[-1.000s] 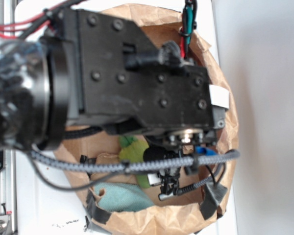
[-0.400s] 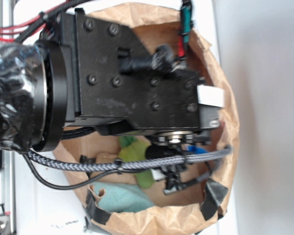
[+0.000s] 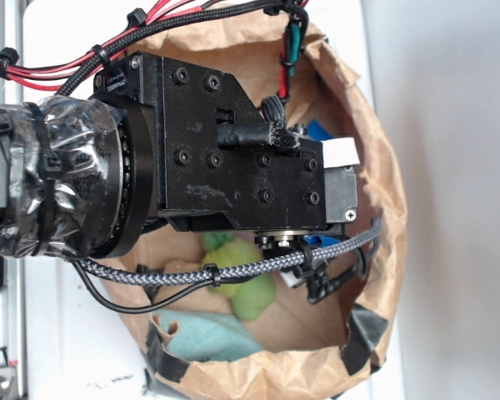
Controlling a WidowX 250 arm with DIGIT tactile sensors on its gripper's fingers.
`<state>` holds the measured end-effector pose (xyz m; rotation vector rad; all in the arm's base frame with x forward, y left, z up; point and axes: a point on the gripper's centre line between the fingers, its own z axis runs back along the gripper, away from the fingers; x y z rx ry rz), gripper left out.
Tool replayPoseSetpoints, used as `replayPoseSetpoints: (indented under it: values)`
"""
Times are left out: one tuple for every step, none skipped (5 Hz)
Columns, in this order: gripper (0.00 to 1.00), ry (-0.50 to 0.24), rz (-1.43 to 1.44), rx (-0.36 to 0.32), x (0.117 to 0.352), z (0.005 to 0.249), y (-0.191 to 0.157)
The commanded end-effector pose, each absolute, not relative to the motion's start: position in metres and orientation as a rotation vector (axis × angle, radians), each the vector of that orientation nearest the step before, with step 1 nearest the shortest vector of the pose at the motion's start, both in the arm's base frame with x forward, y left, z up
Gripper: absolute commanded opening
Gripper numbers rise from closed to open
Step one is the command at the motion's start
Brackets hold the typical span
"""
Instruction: Grab the blue sponge.
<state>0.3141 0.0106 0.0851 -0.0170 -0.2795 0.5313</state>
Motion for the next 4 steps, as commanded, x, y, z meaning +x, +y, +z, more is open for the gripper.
replayPoseSetpoints:
  values:
    - [1.0,-0.315,0.568,0.029,0.342,0.083,0.03]
    - [1.0,-0.315,0.594,0.038,0.351,0.074,0.031]
    - [1.0,-0.33,0.595,0.095,0.362,0.062,0.028]
    - [1.0,-0.337,0.589,0.114,0.359,0.061,0.029]
